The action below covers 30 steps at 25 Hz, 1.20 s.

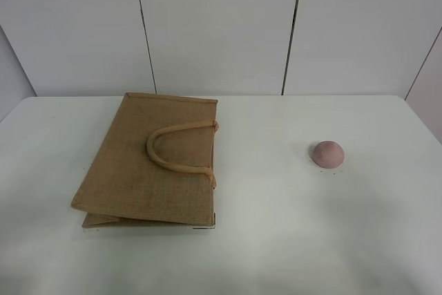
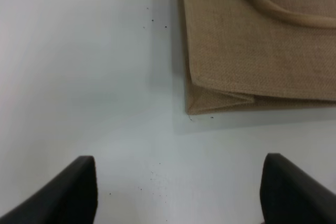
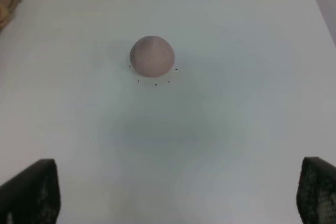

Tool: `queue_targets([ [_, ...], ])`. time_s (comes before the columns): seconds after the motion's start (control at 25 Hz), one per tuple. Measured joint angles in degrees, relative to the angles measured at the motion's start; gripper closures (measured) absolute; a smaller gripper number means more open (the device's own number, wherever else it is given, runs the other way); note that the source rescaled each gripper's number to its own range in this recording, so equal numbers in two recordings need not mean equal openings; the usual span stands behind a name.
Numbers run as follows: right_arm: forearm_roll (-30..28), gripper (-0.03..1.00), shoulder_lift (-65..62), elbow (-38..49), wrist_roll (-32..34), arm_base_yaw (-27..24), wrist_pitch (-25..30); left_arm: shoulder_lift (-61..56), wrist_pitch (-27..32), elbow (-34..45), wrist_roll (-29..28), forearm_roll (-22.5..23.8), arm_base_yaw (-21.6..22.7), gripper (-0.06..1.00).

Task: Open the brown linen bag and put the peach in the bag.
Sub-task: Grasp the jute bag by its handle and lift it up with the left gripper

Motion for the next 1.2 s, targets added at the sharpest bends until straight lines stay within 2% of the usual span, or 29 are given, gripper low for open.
queue_targets([
  [0.44, 0.00, -0.03, 0.00, 0.00, 0.00, 0.00, 0.00, 0.00, 0.00, -0.06, 0.00, -0.05, 0.00, -0.06],
  [0.56, 0.00, -0.03, 0.00, 0.00, 0.00, 0.00, 0.00, 1.85, -0.05, -2.18, 0.00, 0.00, 0.00, -0.06],
  [0.68, 0.00, -0.03, 0.00, 0.00, 0.00, 0.00, 0.00, 9.63, -0.05, -6.29, 0.00, 0.00, 0.00, -0.06],
  [0.88, 0.00, -0.03, 0.00, 0.00, 0.00, 0.00, 0.00, 28.99, -0.51, -15.72, 0.00, 0.00, 0.00, -0.06],
  [1.2, 0.05, -0.03, 0.00, 0.00, 0.00, 0.00, 0.00, 61.85, -5.07, -30.36, 0.00, 0.05, 0.00, -0.06],
])
